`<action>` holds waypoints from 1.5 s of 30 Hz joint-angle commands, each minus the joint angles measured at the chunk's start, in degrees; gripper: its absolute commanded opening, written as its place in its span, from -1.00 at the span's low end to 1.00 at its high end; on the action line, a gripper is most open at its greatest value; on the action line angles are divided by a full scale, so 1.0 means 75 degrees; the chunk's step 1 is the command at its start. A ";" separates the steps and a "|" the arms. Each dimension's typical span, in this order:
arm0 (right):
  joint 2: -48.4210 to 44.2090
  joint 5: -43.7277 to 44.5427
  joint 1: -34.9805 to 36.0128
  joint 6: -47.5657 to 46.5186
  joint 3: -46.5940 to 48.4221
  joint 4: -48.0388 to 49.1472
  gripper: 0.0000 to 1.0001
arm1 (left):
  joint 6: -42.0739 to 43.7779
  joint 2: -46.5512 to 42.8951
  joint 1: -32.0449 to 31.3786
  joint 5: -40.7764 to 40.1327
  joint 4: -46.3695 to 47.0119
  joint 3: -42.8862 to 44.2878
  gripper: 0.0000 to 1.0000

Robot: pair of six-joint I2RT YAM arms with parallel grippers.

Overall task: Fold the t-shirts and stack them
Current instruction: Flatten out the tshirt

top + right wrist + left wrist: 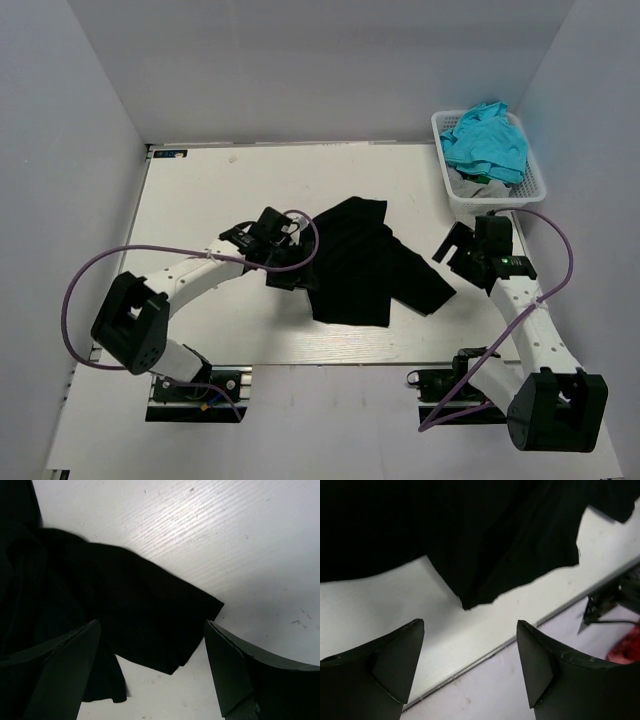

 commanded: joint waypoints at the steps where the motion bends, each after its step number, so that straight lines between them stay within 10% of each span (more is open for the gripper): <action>1: -0.0291 -0.0515 -0.0024 -0.0008 -0.0293 -0.0208 0.79 | -0.0128 0.0311 -0.0228 -0.0782 0.0126 0.0584 0.68; 7: -0.0222 -0.0142 -0.0024 -0.0080 -0.0552 -0.0372 0.79 | 0.0105 0.1130 -0.0673 -0.1190 0.0315 0.0935 0.62; 11: -0.0198 -0.0165 -0.0035 -0.0010 -0.0517 -0.0348 0.79 | 0.0106 0.1740 -0.0838 -0.1753 -0.0315 0.1369 0.25; 18: -0.0186 -0.0458 -0.0024 -0.0104 -0.0868 -0.0033 0.79 | -0.0432 0.1496 -0.0838 -0.2550 -0.0564 0.1767 -1.00; 37: 0.2343 0.0606 0.0890 0.0107 -0.0553 0.0426 0.32 | -0.0842 0.0079 -0.0838 -0.2246 -0.0120 0.1605 -1.00; 42: 0.2931 0.1556 0.0937 0.0798 -0.0388 -0.0044 -1.00 | -0.0925 -0.0483 -0.0698 -0.2526 0.0045 0.1697 -1.00; 45: 0.2558 0.1826 0.0949 0.0811 0.0160 -0.0184 -1.00 | -0.0925 -0.0789 -0.0698 -0.3417 -0.0037 0.2234 -1.00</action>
